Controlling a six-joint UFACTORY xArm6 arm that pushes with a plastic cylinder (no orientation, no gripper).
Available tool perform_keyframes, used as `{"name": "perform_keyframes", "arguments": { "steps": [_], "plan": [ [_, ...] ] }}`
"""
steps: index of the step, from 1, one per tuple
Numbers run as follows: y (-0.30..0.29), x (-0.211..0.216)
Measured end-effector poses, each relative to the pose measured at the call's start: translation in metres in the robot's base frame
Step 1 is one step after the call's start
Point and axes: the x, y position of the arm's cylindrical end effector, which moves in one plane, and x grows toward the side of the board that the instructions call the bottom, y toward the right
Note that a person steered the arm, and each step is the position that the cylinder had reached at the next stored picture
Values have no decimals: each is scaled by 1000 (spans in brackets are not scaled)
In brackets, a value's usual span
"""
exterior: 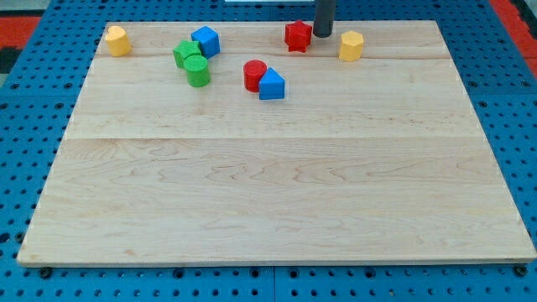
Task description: Move the green blocks and blue cube slightly towards the bottom
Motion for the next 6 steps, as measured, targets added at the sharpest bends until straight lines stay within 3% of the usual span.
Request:
{"name": "perform_keyframes", "arguments": {
  "steps": [1,4,6],
  "plan": [
    [-52,0],
    [-103,-21],
    [-103,-21]
  ]
}}
